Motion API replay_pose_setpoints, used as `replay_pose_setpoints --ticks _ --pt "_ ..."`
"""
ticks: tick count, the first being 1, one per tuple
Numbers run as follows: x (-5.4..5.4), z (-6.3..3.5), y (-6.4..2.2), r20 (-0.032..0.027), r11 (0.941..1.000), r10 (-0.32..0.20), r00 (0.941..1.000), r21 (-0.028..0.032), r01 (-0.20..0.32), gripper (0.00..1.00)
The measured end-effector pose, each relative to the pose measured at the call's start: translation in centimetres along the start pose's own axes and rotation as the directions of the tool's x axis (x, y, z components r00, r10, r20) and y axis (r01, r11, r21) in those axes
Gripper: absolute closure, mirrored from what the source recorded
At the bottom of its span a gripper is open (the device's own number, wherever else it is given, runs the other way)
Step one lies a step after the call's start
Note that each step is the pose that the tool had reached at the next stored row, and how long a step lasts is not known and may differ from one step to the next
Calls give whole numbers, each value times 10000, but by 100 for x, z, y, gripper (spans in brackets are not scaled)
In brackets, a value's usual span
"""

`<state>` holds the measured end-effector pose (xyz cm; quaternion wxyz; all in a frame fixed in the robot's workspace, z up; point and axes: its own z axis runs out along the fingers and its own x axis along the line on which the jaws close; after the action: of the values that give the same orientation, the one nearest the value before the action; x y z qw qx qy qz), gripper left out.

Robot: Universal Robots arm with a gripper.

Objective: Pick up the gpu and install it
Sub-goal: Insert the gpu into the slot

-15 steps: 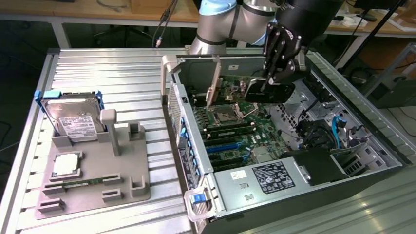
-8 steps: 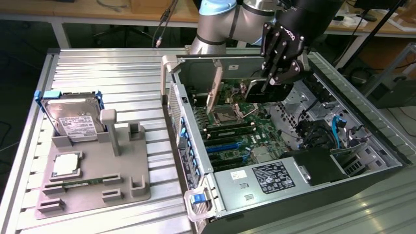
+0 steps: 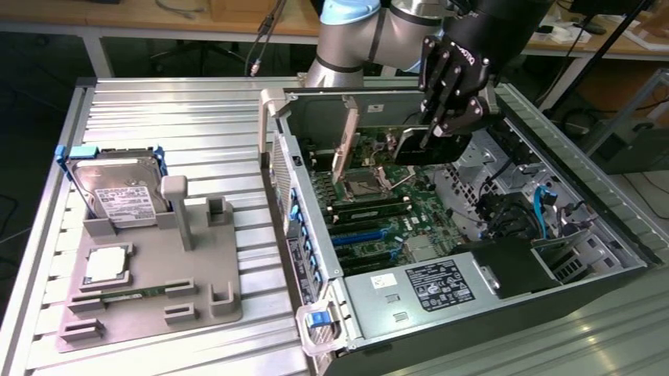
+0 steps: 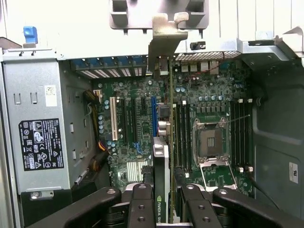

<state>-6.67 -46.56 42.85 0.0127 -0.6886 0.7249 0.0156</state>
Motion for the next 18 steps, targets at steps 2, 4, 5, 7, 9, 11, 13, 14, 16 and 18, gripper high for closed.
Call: replay_pose_setpoints --ticks 2,4,5,7,9,11,13,14,16,18 --pt "-1 5 0 0 10000 1 10000 0 -1 73" --pt "-1 15 -1 -1 10000 6 10000 0 -6 73" --pt "-2 22 0 0 10000 9 10000 0 -9 73" --pt "-4 37 0 0 10000 13 10000 0 -13 73" --pt "-18 50 1 0 10000 25 10000 1 -25 73" --pt "-85 82 4 0 10000 59 10000 2 -59 73" --pt "-135 149 6 1 10000 86 10000 4 -86 73" --pt "-149 195 7 1 10000 96 10000 7 -96 73" --pt "-150 300 6 0 9999 105 9999 7 -105 73" --pt "-148 382 4 1 9999 105 9999 8 -105 73"
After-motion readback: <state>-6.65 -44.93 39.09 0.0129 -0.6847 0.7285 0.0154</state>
